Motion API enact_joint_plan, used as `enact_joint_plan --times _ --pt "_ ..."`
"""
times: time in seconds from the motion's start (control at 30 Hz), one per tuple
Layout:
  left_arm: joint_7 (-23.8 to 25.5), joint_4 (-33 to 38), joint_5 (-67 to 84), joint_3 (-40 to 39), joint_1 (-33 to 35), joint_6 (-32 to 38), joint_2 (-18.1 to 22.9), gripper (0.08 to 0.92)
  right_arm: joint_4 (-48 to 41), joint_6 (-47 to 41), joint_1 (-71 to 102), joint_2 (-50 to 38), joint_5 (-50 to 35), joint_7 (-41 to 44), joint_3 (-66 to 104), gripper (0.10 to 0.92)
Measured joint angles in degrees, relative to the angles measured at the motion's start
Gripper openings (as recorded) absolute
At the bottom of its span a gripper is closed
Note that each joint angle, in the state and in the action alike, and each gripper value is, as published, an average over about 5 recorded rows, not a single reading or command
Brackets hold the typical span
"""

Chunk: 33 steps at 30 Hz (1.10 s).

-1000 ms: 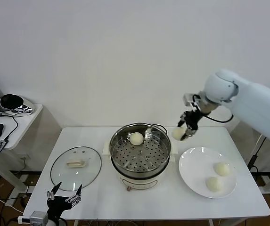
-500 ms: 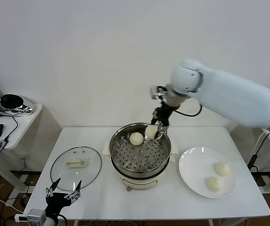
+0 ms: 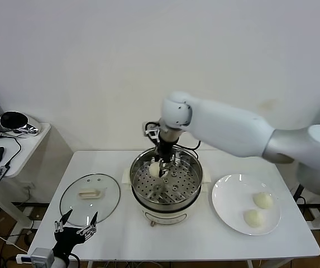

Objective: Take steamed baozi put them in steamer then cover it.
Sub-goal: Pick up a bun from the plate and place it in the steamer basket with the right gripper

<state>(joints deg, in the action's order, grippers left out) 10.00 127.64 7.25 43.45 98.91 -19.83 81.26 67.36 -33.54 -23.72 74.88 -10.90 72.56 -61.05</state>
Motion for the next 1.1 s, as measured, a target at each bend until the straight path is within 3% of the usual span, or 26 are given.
enact_joint_plan --times 0.5,0.87,1.1 --pt "0.0 0.3 0.0 -0.7 0.2 -0.1 0.2 0.823 -6.3 1.4 5.0 5.8 4.3 -1.0 2.0 0.563" --pt "0.1 -0.4 0.1 -0.8 -0.4 -0.1 0.2 0.823 -5.9 2.1 5.2 5.1 4.8 -1.6 3.4 0.804" --pt "0.2 -0.5 -0.1 -1.3 -0.8 -0.1 0.5 0.823 -2.0 2.9 3.6 0.8 5.0 -0.9 5.8 0.823"
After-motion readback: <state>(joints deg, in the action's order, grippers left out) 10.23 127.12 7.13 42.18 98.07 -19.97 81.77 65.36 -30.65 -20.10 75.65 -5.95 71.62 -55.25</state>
